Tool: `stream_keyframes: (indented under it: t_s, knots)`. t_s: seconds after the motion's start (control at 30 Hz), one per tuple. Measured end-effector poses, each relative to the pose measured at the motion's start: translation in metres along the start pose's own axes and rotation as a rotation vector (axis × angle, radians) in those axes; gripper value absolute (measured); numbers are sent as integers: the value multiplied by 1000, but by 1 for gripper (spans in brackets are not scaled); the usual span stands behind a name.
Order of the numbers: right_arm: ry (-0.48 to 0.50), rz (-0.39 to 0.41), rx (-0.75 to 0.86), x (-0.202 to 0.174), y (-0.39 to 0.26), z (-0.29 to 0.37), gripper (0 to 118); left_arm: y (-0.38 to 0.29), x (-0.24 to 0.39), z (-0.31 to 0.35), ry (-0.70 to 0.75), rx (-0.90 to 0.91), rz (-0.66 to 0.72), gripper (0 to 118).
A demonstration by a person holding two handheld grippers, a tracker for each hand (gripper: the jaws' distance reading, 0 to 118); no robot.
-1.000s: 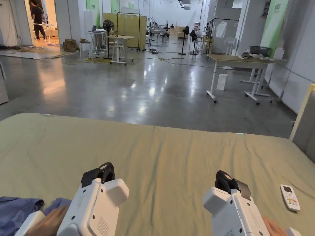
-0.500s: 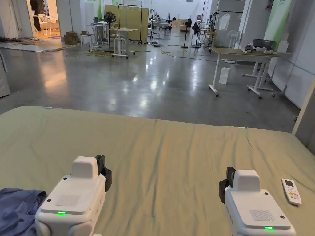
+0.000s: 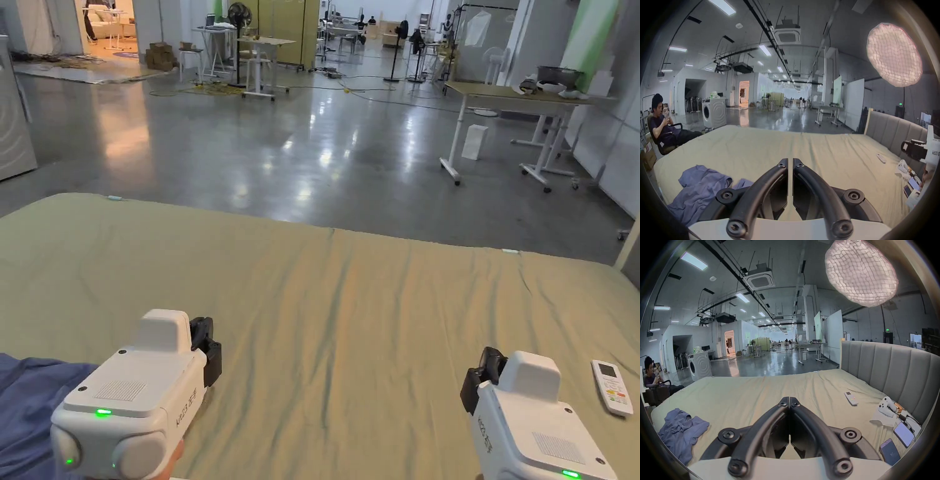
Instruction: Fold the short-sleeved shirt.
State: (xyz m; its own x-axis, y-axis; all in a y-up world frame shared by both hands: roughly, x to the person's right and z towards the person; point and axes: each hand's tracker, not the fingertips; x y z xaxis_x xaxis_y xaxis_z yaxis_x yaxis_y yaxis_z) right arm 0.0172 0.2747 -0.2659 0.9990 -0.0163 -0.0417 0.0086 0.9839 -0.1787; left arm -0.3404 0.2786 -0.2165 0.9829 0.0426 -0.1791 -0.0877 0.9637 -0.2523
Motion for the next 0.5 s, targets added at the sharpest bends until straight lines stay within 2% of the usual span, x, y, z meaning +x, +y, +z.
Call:
stream_keyframes:
  t_s: [0.33,0.5]
  knots:
    - [66,71,-73,-29,-26,-20,0,-51,-151,-2,170,-360,32,5]
    - [101,91,-102,-45,-33,-23,0,-74,-221,-10,220,-550,113,7]
